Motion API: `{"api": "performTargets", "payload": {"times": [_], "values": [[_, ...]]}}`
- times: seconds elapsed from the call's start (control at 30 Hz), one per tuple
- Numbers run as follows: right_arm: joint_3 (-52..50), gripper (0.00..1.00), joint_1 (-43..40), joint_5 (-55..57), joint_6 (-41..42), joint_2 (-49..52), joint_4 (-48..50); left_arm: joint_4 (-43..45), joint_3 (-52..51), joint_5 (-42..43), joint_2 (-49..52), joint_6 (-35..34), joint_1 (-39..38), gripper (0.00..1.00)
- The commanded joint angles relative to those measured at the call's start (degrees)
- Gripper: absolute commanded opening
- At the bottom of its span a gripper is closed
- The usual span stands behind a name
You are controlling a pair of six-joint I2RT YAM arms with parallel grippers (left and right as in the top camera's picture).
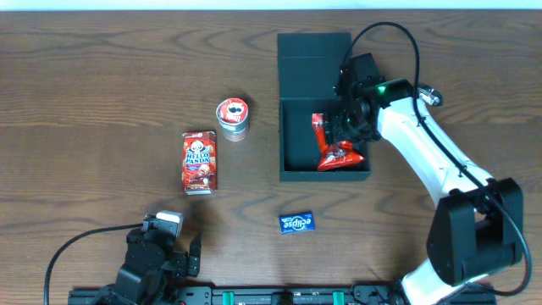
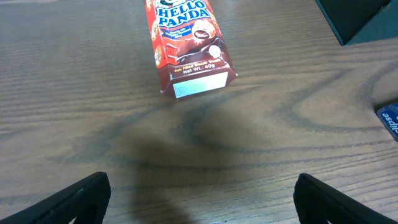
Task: Pack container
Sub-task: 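Open the right gripper and withdraw it to the right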
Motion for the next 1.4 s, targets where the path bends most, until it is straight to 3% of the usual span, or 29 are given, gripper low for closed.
{"api": "performTargets", "payload": {"times": [0.0,0.37,0.6,0.83,1.03,1.37], "values": [[-0.5,0.99,0.2,0.9,-0.3,0.5,0.0,-2.1,-1.6,-0.4,-0.4,-0.7,0.2,0.95],[0.1,0.99,0.3,-3.4,-0.3,-2.4,0.1,-1.4,-1.6,-0.4,-0.4,-0.8,0.2,0.95],[0.1,0.99,0.3,-2.8,-4.0,-16.3,-1.1,0.8,-1.6,2.5,-0.4,-1.4,0.2,0.95],[0.1,0.99,0.3,4.1,-6.4,-29.9,-9.3,4.4,-1.6,2.9,-0.4,-1.4,0.2,0.95],[0.1,0.99,0.3,4.1,-7.3,-37.7,-14.6,5.9,-1.6,9.6,-0.4,-6.8,0.2,0.95],[0.1,0.99,0.3,6.9,-7.3,-44.3,-19.8,12.0,1.0,9.1,2.8,-4.5,0.1,0.95]]}}
